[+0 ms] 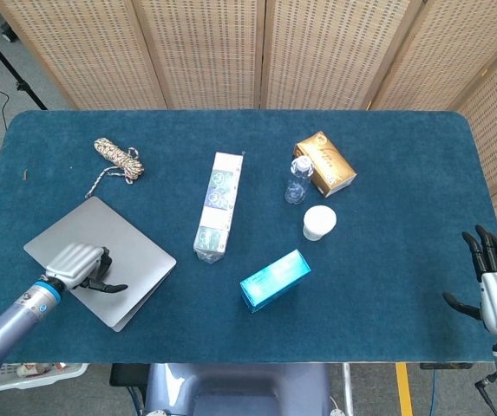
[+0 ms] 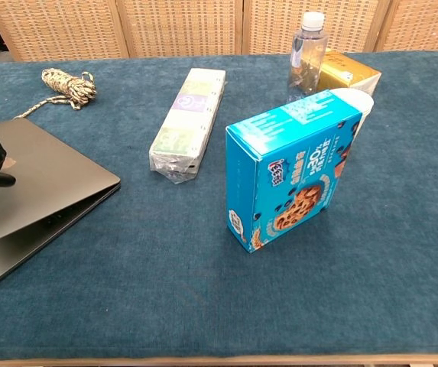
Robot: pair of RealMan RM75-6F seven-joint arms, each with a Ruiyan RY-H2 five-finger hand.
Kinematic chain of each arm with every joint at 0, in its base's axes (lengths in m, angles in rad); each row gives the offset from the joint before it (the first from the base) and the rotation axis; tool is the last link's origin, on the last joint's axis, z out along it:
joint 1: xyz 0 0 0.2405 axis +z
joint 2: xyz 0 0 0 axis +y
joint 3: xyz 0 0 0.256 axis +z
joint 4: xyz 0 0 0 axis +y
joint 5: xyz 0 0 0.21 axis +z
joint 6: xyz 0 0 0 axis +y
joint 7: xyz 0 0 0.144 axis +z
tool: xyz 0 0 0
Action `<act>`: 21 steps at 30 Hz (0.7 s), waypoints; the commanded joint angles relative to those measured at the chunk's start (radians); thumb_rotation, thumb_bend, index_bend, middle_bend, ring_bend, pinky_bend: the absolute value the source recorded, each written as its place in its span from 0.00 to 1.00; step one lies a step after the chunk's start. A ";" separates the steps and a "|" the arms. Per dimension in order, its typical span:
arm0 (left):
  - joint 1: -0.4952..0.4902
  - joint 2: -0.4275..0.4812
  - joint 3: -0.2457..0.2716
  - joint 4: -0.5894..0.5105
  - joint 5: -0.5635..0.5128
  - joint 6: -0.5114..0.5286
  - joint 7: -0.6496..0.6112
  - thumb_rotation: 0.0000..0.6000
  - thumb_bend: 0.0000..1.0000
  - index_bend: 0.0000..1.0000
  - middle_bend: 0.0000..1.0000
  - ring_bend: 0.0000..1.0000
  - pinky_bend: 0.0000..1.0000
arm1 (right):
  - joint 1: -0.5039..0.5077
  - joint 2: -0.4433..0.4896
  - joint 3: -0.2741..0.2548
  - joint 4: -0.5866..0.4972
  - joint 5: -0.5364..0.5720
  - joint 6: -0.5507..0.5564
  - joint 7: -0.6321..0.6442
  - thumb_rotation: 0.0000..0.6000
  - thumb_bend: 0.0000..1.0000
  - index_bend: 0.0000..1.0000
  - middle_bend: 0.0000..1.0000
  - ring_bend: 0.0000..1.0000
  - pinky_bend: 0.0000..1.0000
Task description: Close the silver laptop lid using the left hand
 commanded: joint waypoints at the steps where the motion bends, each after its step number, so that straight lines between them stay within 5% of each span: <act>1: 0.021 -0.049 0.011 0.064 0.035 0.010 -0.043 0.27 0.00 0.81 0.65 0.70 0.62 | 0.000 0.000 0.000 0.000 0.001 -0.001 0.000 1.00 0.00 0.00 0.00 0.00 0.00; 13: 0.045 -0.087 0.012 0.123 0.097 0.043 -0.133 0.24 0.00 0.78 0.63 0.68 0.62 | -0.001 0.000 0.001 0.000 0.001 0.001 0.001 1.00 0.00 0.00 0.00 0.00 0.00; 18: 0.082 -0.039 -0.001 0.083 0.194 0.186 -0.262 0.21 0.00 0.72 0.50 0.54 0.61 | 0.000 0.001 0.001 0.000 0.001 0.001 0.002 1.00 0.00 0.00 0.00 0.00 0.00; 21: 0.108 0.007 -0.001 0.064 0.255 0.282 -0.349 0.20 0.00 0.68 0.40 0.45 0.50 | 0.000 0.001 0.000 -0.001 -0.003 0.003 0.002 1.00 0.00 0.00 0.00 0.00 0.00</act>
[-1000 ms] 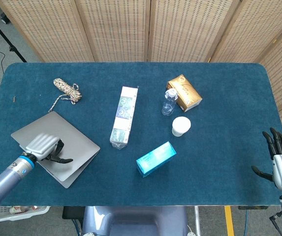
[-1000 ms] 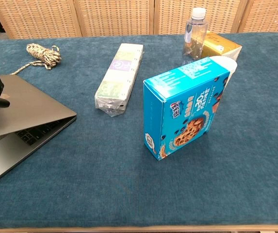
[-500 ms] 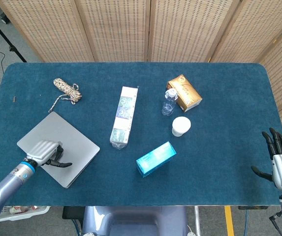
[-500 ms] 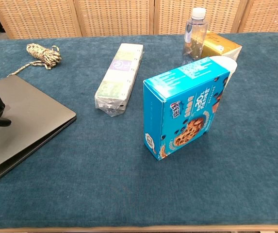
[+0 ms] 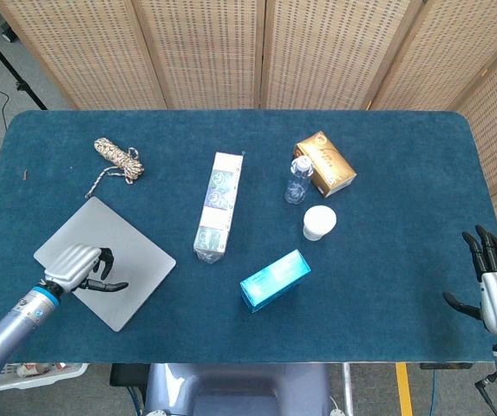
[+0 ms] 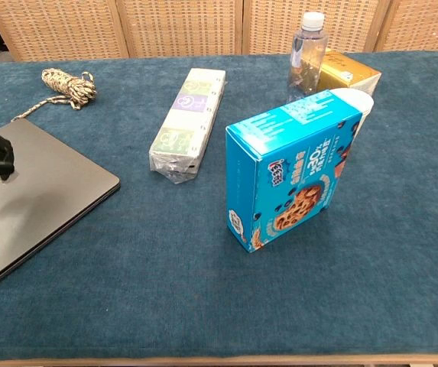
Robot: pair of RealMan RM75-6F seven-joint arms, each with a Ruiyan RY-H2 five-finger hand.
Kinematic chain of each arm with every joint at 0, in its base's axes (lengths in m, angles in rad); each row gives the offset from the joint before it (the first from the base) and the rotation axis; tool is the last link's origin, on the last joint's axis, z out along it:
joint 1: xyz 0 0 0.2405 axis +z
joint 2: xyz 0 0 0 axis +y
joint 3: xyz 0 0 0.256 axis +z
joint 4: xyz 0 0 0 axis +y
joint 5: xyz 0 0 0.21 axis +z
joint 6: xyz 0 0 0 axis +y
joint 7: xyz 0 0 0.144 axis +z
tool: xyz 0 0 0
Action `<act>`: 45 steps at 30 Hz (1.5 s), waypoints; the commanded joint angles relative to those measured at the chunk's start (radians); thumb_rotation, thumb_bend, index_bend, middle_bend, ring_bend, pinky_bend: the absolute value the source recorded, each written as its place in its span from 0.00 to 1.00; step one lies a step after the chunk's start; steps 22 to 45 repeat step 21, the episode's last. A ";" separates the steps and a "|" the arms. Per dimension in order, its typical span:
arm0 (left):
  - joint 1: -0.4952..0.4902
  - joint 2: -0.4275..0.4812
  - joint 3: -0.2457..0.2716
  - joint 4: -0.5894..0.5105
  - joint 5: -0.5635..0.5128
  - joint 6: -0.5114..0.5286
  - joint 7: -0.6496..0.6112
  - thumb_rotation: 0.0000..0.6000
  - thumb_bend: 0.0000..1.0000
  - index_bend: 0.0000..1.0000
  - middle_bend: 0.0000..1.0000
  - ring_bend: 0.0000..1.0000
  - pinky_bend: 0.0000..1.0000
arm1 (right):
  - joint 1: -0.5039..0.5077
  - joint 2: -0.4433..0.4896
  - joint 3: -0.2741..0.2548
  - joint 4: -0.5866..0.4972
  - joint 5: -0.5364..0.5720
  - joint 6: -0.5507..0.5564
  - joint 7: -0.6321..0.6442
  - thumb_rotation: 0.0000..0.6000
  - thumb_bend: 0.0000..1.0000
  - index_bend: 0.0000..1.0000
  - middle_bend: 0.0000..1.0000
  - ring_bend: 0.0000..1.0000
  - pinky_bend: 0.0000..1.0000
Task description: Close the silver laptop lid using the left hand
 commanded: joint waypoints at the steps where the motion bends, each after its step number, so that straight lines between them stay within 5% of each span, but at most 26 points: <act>1: 0.047 0.074 -0.004 -0.036 0.096 0.144 -0.129 0.19 0.00 0.65 0.35 0.40 0.45 | -0.001 0.000 -0.001 -0.002 -0.002 0.002 0.001 1.00 0.00 0.00 0.00 0.00 0.00; 6: 0.118 0.117 -0.015 -0.053 0.121 0.305 -0.149 0.18 0.00 0.29 0.00 0.01 0.09 | -0.004 0.003 -0.001 -0.008 -0.010 0.013 0.004 1.00 0.00 0.00 0.00 0.00 0.00; 12: 0.229 0.093 -0.034 -0.082 0.084 0.473 0.000 0.18 0.00 0.10 0.00 0.00 0.00 | -0.008 0.010 -0.002 -0.013 -0.016 0.022 0.015 1.00 0.00 0.00 0.00 0.00 0.00; 14: 0.261 0.080 -0.043 -0.095 0.064 0.515 0.066 0.25 0.00 0.03 0.00 0.00 0.00 | -0.009 0.012 -0.001 -0.013 -0.017 0.025 0.020 1.00 0.00 0.00 0.00 0.00 0.00; 21: 0.371 0.035 -0.062 -0.213 -0.060 0.619 0.376 0.81 0.00 0.00 0.00 0.00 0.00 | -0.008 0.012 -0.002 -0.006 -0.017 0.021 0.031 1.00 0.00 0.00 0.00 0.00 0.00; 45: 0.371 0.035 -0.062 -0.213 -0.060 0.619 0.376 0.81 0.00 0.00 0.00 0.00 0.00 | -0.008 0.012 -0.002 -0.006 -0.017 0.021 0.031 1.00 0.00 0.00 0.00 0.00 0.00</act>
